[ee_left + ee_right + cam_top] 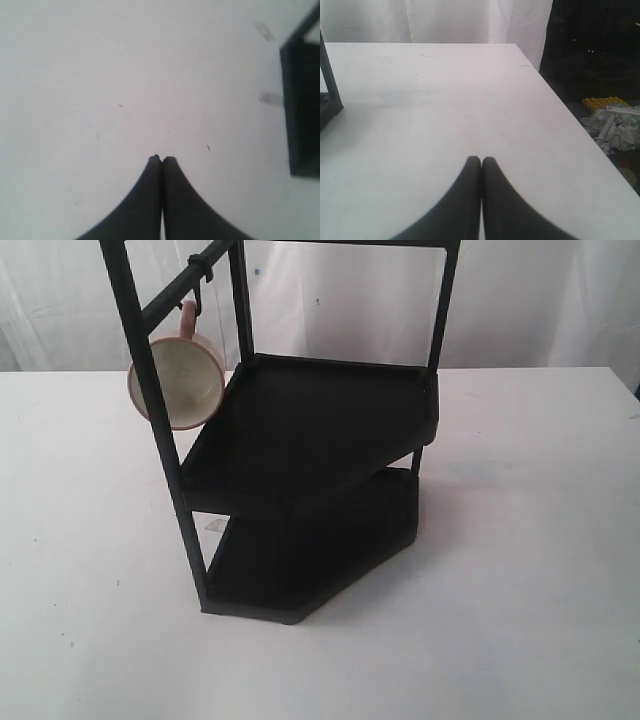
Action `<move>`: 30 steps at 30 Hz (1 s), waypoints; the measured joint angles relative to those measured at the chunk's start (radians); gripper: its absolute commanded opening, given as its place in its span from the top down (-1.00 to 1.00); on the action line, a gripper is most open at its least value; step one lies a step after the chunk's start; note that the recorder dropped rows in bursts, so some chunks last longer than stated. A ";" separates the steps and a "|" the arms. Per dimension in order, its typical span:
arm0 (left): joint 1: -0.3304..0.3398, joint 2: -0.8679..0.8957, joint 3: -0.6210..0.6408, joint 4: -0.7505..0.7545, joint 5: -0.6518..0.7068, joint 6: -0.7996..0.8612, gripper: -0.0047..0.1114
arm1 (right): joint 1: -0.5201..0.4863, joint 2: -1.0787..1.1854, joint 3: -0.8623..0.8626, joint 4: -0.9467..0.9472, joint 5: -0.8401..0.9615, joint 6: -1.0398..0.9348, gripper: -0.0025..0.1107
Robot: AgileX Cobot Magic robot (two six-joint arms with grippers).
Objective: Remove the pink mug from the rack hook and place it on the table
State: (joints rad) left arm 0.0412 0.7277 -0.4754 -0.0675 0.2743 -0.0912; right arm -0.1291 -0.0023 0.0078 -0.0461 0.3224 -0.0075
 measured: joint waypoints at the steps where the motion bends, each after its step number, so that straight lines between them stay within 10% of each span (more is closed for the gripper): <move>1: -0.031 0.040 -0.030 -0.045 0.043 0.091 0.92 | 0.000 0.000 0.000 0.000 0.000 0.000 0.96; 7: -0.194 0.195 -0.113 -0.266 0.134 0.515 0.92 | 0.000 0.000 0.000 0.000 0.000 0.000 0.96; 15: -0.208 0.284 -0.180 -0.291 0.091 0.517 0.89 | 0.000 0.000 0.000 0.000 0.000 0.000 0.96; 30: -0.208 0.348 -0.376 -0.389 0.007 0.459 -0.09 | 0.000 0.000 0.000 0.000 0.000 0.000 0.96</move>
State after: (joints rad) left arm -0.1666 1.0759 -0.8514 -0.4562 0.2815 0.3683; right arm -0.1291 -0.0023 0.0078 -0.0461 0.3224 -0.0075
